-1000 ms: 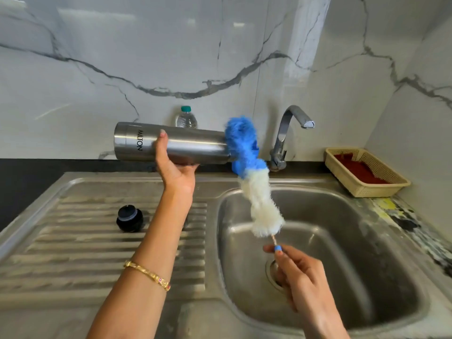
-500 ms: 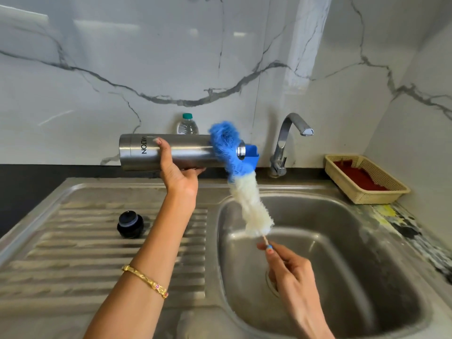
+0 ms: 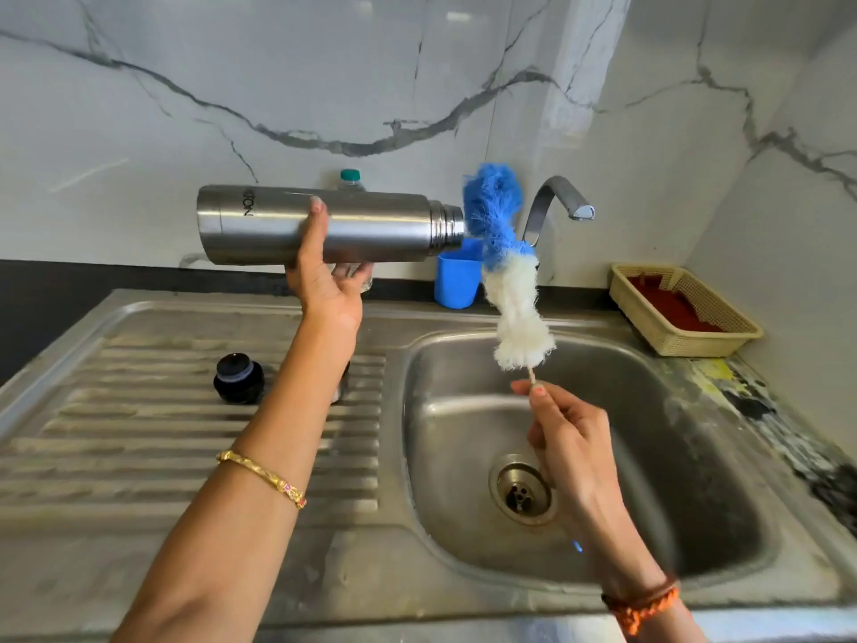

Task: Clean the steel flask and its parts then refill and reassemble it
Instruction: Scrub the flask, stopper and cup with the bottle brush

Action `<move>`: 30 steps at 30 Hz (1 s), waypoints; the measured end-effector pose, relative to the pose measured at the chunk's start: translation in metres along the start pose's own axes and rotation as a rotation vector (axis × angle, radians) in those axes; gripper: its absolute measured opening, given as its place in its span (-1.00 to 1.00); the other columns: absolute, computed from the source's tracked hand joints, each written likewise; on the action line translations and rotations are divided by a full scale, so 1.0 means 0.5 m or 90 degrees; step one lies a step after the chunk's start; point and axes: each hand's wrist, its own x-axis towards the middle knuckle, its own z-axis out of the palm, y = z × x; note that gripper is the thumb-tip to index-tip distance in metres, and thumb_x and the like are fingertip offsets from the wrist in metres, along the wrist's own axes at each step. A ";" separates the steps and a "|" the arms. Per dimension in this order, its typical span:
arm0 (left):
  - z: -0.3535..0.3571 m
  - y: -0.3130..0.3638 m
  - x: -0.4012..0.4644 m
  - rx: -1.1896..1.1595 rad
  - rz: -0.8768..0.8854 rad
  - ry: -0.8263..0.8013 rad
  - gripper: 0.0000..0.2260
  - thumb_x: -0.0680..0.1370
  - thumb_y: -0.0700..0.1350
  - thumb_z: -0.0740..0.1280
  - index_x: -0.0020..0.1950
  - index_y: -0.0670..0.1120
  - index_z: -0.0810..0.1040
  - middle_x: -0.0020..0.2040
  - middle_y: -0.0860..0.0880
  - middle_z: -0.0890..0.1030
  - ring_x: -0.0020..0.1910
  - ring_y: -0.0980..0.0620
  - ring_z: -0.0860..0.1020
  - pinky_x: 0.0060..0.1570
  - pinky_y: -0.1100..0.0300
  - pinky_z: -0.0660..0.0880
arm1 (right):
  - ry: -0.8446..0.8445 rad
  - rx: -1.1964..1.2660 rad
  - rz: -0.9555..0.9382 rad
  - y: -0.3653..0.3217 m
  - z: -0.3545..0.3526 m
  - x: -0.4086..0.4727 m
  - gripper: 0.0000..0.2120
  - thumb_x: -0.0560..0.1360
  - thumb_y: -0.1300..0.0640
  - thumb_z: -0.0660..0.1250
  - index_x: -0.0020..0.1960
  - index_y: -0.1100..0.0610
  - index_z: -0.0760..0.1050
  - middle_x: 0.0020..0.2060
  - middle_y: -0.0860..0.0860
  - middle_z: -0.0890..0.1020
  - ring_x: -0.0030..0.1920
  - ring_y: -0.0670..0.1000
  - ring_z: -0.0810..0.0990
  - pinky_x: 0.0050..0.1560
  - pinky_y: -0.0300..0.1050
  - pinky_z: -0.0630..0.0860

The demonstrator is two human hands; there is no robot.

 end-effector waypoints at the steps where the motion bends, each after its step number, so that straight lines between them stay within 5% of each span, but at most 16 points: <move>1: -0.006 -0.005 -0.007 0.017 0.007 0.010 -0.66 0.43 -0.06 0.41 0.18 -0.03 0.45 0.14 -0.06 0.52 0.15 -0.05 0.49 0.15 -0.01 0.45 | -0.008 -0.001 0.001 0.005 0.002 -0.012 -0.75 0.58 0.19 0.19 -0.17 0.04 0.59 -0.64 -0.10 0.30 -0.61 -0.18 0.20 -0.58 -0.36 0.15; 4: -0.018 -0.015 -0.016 -0.006 0.022 0.016 -0.54 0.32 -0.01 0.46 0.20 -0.01 0.51 0.28 -0.05 0.50 0.25 -0.04 0.47 0.17 0.06 0.46 | -0.006 0.010 0.024 0.028 0.013 -0.061 -0.76 0.58 0.19 0.18 -0.11 0.07 0.61 -0.64 -0.09 0.26 -0.59 -0.15 0.15 -0.57 -0.33 0.12; 9: 0.002 -0.005 0.003 -0.042 0.033 0.043 -0.28 0.15 0.05 0.59 0.28 -0.01 0.48 0.24 -0.04 0.54 0.19 -0.02 0.52 0.21 0.02 0.47 | 0.013 0.071 -0.010 0.015 0.011 -0.066 -0.76 0.56 0.23 0.18 -0.11 0.09 0.61 -0.62 -0.09 0.21 -0.58 -0.15 0.14 -0.57 -0.36 0.11; 14: -0.016 0.002 -0.001 -0.047 0.024 0.053 0.14 -0.04 0.21 0.60 0.46 0.01 0.20 0.36 -0.01 0.41 0.32 0.01 0.40 0.38 0.04 0.27 | -0.057 0.034 0.006 0.024 0.023 -0.065 -0.74 0.56 0.25 0.20 -0.17 0.04 0.61 -0.64 -0.09 0.24 -0.60 -0.16 0.18 -0.56 -0.37 0.15; 16: -0.021 0.009 0.006 -0.058 0.028 0.017 -0.03 0.06 0.13 0.61 0.39 -0.02 0.30 0.30 -0.07 0.47 0.27 -0.04 0.46 0.33 -0.02 0.35 | -0.049 0.034 0.018 0.013 0.021 -0.048 -0.74 0.57 0.22 0.19 -0.17 0.04 0.61 -0.63 -0.09 0.24 -0.60 -0.16 0.15 -0.58 -0.36 0.12; 18: -0.021 0.011 0.013 -0.063 0.034 -0.017 -0.56 0.37 -0.03 0.47 0.20 -0.04 0.46 0.18 -0.09 0.55 0.22 -0.08 0.50 0.32 -0.11 0.36 | -0.068 0.040 0.007 -0.006 0.023 -0.032 -0.74 0.57 0.21 0.19 -0.17 0.06 0.61 -0.61 -0.09 0.24 -0.59 -0.15 0.15 -0.58 -0.35 0.11; 20: -0.011 0.013 0.021 -0.068 0.044 -0.050 -0.83 0.47 -0.13 0.36 0.04 -0.05 0.50 0.03 -0.08 0.57 0.12 -0.09 0.54 0.30 -0.15 0.36 | -0.072 0.017 -0.036 -0.031 0.028 -0.011 -0.76 0.57 0.20 0.20 -0.15 0.06 0.61 -0.61 -0.09 0.27 -0.59 -0.18 0.18 -0.57 -0.37 0.13; 24: 0.011 0.017 0.024 -0.088 0.025 -0.075 -0.65 0.44 -0.11 0.39 0.19 -0.06 0.43 0.13 -0.13 0.52 0.19 -0.13 0.51 0.26 -0.15 0.42 | -0.040 0.017 -0.060 -0.054 0.026 0.031 -0.74 0.59 0.18 0.17 -0.17 0.02 0.57 -0.56 -0.07 0.29 -0.59 -0.18 0.21 -0.57 -0.39 0.16; 30: -0.018 0.011 0.026 -0.075 0.022 0.036 -0.41 0.41 -0.07 0.45 0.39 -0.06 0.32 0.26 -0.10 0.50 0.21 -0.08 0.50 0.29 -0.08 0.40 | -0.063 0.010 -0.050 -0.005 0.013 -0.035 -0.76 0.57 0.19 0.19 -0.15 0.03 0.60 -0.62 -0.10 0.27 -0.57 -0.17 0.18 -0.56 -0.36 0.14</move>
